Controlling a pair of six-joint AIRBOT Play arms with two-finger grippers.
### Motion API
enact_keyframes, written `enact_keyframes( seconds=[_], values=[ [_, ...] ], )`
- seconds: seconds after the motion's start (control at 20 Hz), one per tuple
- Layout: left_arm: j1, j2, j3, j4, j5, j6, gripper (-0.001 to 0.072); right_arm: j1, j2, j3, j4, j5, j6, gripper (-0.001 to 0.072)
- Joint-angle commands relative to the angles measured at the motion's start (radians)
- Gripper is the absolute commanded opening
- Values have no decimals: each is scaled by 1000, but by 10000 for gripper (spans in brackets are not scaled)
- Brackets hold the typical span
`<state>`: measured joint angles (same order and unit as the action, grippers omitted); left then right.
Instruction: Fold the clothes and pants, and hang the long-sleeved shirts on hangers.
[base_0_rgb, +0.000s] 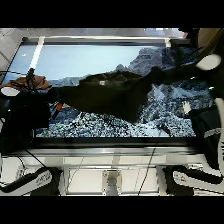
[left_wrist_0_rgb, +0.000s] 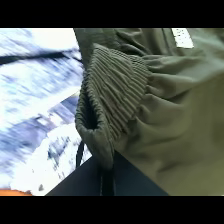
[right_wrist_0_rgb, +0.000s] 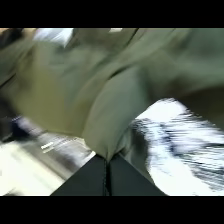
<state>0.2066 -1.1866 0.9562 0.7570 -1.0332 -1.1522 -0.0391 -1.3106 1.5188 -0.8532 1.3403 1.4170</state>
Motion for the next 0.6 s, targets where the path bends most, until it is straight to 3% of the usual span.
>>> enact_keyframes(
  seconds=[0.0, 0.3, 0.35, 0.4, 0.45, 0.55],
  values=[
    [-69, 45, -6, 59, -99, -26, 26, -78, -2, 121, -231, 147, 64, 3],
    [-249, 45, -216, 135, -89, -105, 25, -77, -172, 57, -277, 188, 68, 5],
    [-264, 45, -264, 133, -66, -109, 25, -77, -211, 51, -277, 187, 69, 94],
    [-273, 45, -306, 132, -35, -123, 26, -77, -239, 48, -278, 181, 71, 315],
    [-274, 45, -333, 132, -10, -132, 26, -77, -258, 48, -286, 151, 71, 384],
    [-273, 46, -342, 132, 7, -132, 26, -83, -250, 52, -324, 65, 71, 384]
  ],
)
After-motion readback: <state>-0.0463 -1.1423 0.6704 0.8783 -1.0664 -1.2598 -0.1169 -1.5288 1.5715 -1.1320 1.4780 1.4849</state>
